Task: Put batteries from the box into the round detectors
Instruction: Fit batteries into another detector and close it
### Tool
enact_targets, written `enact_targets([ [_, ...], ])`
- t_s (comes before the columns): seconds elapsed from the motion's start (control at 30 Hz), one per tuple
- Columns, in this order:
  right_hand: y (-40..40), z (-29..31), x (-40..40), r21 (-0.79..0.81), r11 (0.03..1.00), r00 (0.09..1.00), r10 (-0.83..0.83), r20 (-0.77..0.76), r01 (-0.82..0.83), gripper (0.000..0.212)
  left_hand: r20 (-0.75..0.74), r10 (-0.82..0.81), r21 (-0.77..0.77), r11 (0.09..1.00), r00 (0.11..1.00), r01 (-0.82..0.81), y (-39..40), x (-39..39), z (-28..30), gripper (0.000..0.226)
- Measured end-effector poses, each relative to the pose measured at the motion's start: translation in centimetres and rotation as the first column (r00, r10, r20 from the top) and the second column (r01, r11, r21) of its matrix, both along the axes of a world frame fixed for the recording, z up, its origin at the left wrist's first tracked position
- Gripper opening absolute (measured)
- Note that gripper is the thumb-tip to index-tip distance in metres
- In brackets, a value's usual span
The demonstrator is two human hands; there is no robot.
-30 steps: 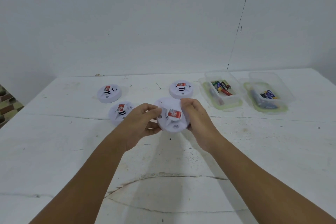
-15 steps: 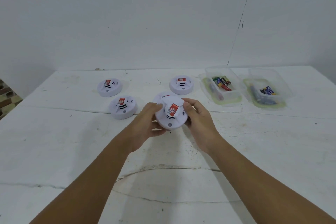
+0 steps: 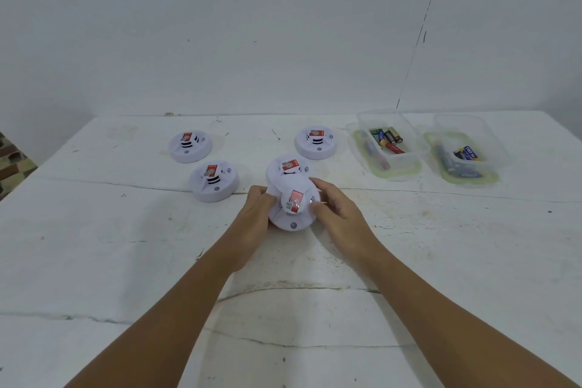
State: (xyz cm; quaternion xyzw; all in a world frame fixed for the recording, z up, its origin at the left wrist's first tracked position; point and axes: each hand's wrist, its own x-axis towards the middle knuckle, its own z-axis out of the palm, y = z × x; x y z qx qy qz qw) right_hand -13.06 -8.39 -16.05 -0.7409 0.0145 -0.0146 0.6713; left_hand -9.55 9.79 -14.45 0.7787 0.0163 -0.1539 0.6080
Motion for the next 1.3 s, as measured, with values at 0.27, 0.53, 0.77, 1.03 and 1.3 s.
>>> enact_targets([
  [0.27, 0.0, -0.2, -1.1, -0.258, 0.964, 0.995, 0.082, 0.062, -0.063, 0.064, 0.299, -0.059, 0.123, 0.992, 0.953, 0.023, -0.5, -1.5, -0.3, 0.024],
  [0.53, 0.1, -0.3, -1.0, -0.445, 0.883, 0.985, 0.173, 0.012, -0.15, 0.08, 0.534, -0.2, 0.487, 0.867, 0.821, -0.105, 0.5, -0.5, -2.5, 0.021],
  [0.77, 0.2, -0.7, -0.7, -0.44, 0.876, 0.974, 0.225, 0.009, -0.199, 0.107, 0.712, -0.436, 0.634, 0.736, 0.551, -0.237, 1.4, 0.1, -5.2, 0.006],
  [1.03, 0.2, -1.0, -0.6, -0.443, 0.875, 0.973, 0.229, 0.02, -0.197, 0.11, 0.758, -0.459, 0.619, 0.732, 0.465, -0.286, 1.5, 0.3, -5.1, 0.007],
  [1.3, 0.1, -1.7, -0.4, -0.467, 0.868, 0.978, 0.204, 0.031, -0.166, 0.109, 0.552, -0.141, 0.469, 0.867, 0.822, -0.166, 0.9, -0.2, -4.3, 0.01],
])
